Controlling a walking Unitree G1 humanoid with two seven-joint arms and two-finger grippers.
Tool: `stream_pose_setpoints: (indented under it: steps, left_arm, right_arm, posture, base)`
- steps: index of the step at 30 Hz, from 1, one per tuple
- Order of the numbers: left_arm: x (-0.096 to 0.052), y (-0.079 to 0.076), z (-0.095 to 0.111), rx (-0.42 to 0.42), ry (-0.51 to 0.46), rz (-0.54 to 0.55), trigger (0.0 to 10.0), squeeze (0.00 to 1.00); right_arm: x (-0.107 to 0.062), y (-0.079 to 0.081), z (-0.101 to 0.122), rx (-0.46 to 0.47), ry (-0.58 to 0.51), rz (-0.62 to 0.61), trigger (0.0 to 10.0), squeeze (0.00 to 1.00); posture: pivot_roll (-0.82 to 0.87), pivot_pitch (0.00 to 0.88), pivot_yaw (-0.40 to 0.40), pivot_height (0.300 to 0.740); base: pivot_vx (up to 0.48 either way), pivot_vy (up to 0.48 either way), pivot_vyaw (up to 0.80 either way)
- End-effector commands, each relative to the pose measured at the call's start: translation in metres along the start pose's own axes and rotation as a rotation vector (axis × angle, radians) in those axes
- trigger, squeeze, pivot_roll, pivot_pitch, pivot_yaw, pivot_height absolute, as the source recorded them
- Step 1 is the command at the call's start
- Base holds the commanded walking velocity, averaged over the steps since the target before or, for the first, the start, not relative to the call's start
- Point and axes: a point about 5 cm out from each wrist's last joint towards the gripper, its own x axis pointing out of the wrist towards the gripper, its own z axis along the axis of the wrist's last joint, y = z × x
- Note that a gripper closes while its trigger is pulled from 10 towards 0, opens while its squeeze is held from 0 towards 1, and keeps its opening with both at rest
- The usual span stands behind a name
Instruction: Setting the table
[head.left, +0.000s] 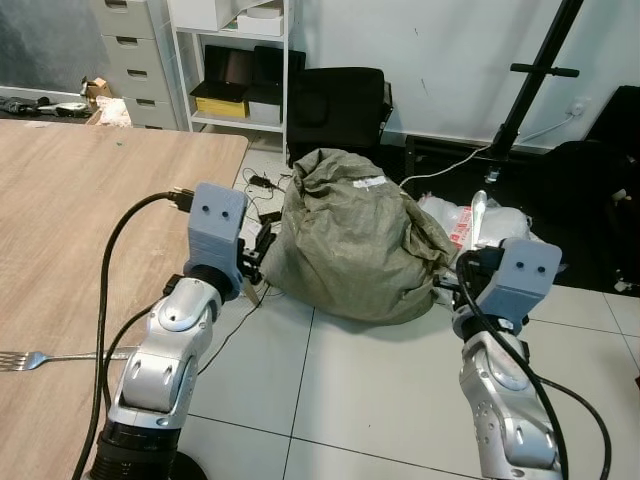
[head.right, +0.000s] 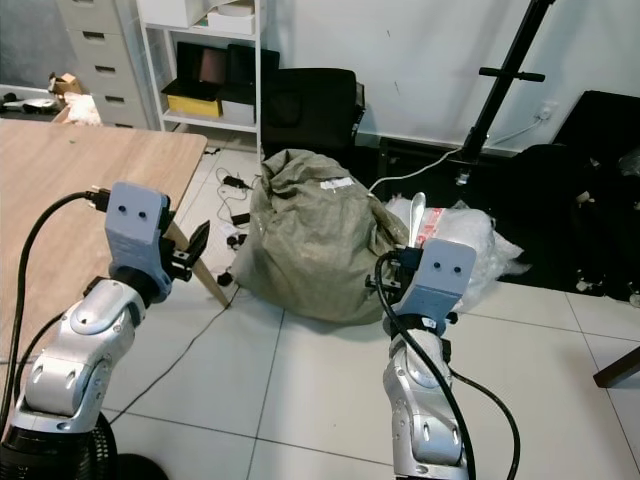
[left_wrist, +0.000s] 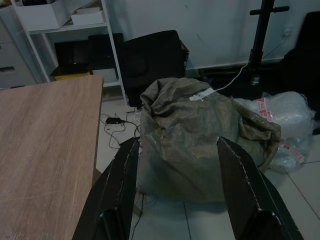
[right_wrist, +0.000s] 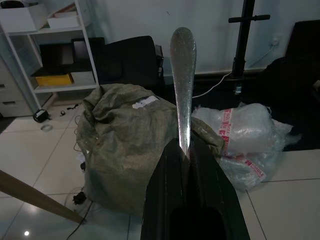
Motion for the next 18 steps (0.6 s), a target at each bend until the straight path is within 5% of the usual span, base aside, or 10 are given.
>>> stream_pose_setpoints:
  steps: [1,7,18]
  left_arm:
    - [-0.0010,-0.0014,-0.0042,-0.003,0.015,-0.012,10.0,0.00]
    - [-0.0013,-0.0017,-0.0033,-0.002,0.005,-0.018,10.0,0.00]
    - [-0.0014,-0.0051,-0.0019,0.007,-0.013,-0.062,10.0,0.00]
  right_arm:
    - [-0.0017,-0.0012,-0.0017,0.000,0.003,-0.005,10.0,0.00]
    - [-0.0016,-0.0015,-0.0018,0.000,0.004,-0.006,10.0,0.00]
    - [-0.0011,-0.0023,-0.0027,0.012,0.012,-0.014,10.0,0.00]
  posture:
    - [-0.04,0.062,0.056,0.740]
    - [-0.05,0.063,0.056,0.740]
    - [-0.05,0.058,0.057,0.740]
  base:
    - [0.000,0.000,0.00]
    - [0.000,0.000,0.00]
    - [0.480,0.000,-0.75]
